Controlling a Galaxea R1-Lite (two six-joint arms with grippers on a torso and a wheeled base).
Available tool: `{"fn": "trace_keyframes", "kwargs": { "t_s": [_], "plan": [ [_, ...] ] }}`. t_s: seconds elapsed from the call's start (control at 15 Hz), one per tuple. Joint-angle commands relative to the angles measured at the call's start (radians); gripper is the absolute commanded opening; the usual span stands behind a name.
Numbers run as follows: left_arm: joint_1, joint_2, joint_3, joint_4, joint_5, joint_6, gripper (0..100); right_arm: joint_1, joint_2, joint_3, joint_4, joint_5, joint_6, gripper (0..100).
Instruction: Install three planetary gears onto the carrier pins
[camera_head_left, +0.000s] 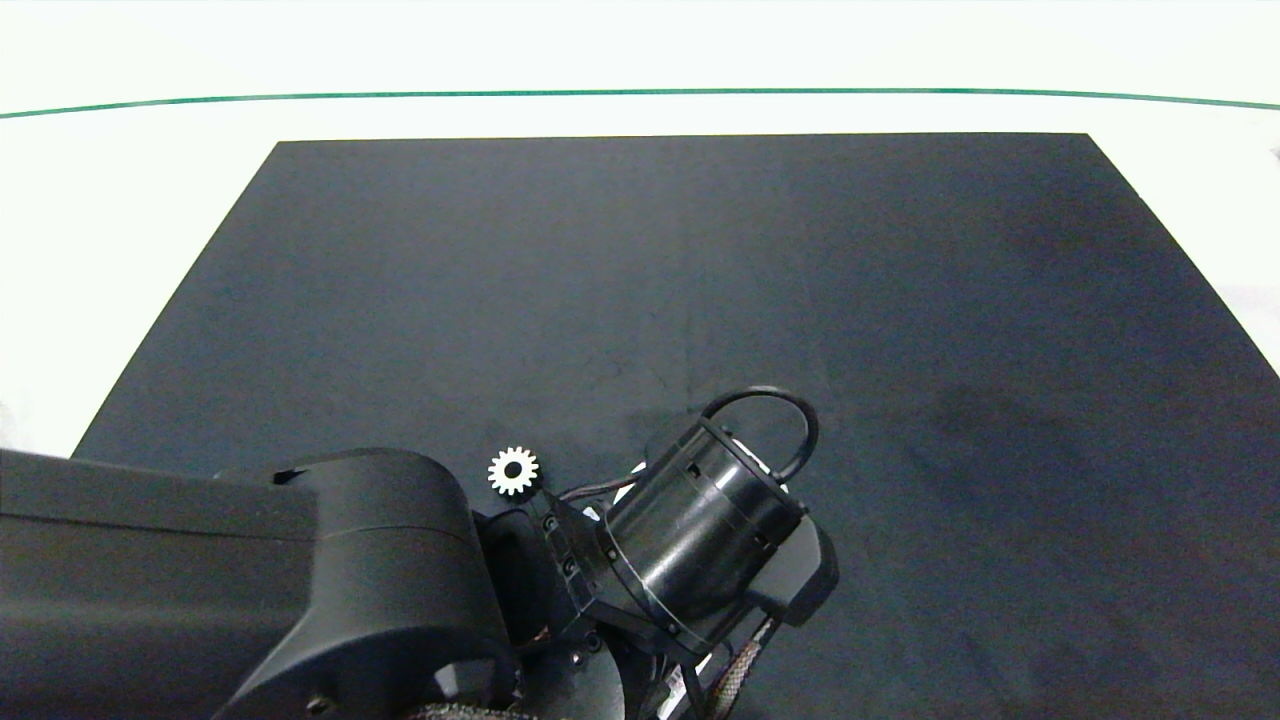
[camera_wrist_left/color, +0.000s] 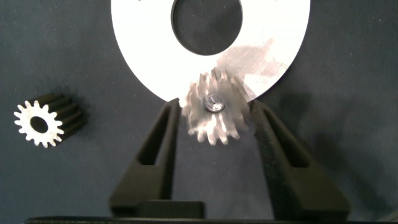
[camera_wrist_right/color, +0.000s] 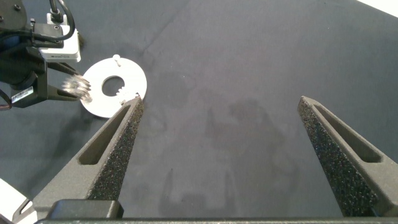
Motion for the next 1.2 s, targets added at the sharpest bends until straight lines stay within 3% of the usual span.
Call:
{"fn": "trace_keyframes", "kwargs": {
  "t_s": [0.07,0.33,0.53,0.6,0.67,0.8,0.87,1.2],
  "plan": [
    [0.001,-0.001,0.0,0.002,0.004,-0.001,100,0.004,-0.002,0.0,0.001,-0.001,-0.002,100],
    [0.007,-0.021,-0.002,0.002,0.002,-0.003,100,0.004,-0.002,0.0,0.001,-0.001,-0.002,100],
    [0.05,-0.071,-0.013,0.002,0.002,-0.004,100,0.009,-0.003,0.0,0.003,-0.001,-0.002,100],
    [0.102,-0.098,-0.017,-0.001,0.004,-0.007,100,0.016,-0.003,0.0,0.003,-0.001,-0.003,100],
    [0.151,-0.11,-0.022,-0.01,0.002,-0.027,100,0.018,-0.008,0.0,0.003,-0.003,-0.003,100],
    [0.245,-0.114,-0.014,-0.047,-0.005,-0.113,100,0.018,-0.008,0.0,0.003,-0.003,-0.008,100],
    [0.28,-0.117,0.003,-0.059,-0.007,-0.138,100,0.016,-0.006,0.003,0.003,-0.003,-0.016,100],
    [0.366,-0.162,0.04,-0.111,-0.025,-0.151,100,0.016,-0.009,0.003,0.001,-0.003,-0.017,100]
  ]
}}
